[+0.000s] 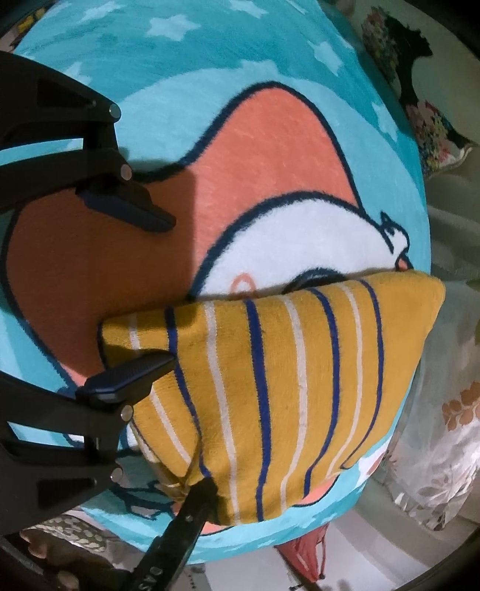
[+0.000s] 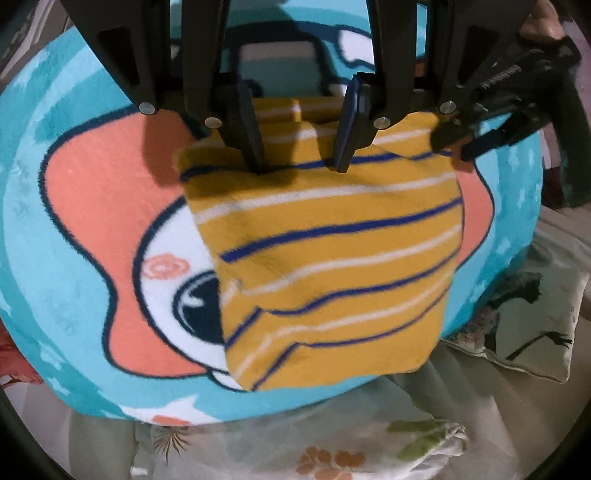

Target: Fold small clothes

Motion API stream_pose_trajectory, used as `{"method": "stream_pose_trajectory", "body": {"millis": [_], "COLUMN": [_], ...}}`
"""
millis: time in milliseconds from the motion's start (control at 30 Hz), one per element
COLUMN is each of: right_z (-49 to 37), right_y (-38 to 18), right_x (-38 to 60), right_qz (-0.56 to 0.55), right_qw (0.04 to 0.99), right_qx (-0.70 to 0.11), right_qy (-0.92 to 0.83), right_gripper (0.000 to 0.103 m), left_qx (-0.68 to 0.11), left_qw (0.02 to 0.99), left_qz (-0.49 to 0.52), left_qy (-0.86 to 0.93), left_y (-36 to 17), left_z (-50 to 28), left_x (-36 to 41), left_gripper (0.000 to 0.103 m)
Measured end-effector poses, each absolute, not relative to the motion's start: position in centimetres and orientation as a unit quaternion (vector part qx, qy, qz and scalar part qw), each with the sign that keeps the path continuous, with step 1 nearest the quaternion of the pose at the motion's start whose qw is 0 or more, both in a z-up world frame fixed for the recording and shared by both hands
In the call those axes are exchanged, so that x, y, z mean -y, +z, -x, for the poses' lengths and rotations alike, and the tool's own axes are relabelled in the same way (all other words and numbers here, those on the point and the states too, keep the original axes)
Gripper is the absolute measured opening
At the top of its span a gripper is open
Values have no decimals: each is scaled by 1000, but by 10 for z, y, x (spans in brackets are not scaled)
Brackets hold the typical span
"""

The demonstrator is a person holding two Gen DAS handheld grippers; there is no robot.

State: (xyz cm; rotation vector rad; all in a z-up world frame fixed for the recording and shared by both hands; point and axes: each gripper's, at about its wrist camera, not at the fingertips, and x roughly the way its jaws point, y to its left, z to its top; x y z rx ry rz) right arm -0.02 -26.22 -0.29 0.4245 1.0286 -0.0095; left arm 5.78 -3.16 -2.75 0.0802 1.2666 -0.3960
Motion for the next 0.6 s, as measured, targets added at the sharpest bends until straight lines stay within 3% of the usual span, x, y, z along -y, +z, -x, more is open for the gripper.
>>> {"method": "stream_pose_trajectory", "body": {"millis": [600], "right_z": [35], "right_y": [-4], "right_x": [305], "right_qz": [-174], "right_qw": [853], "right_qx": [-490], "right_qy": [41], "right_gripper": [45], "left_qx": [-599], "left_qw": [794], "left_qz": [-8], "left_qy": [-103], "left_y": [-18], "left_z": [3], "left_x": [50], "left_gripper": [68]}}
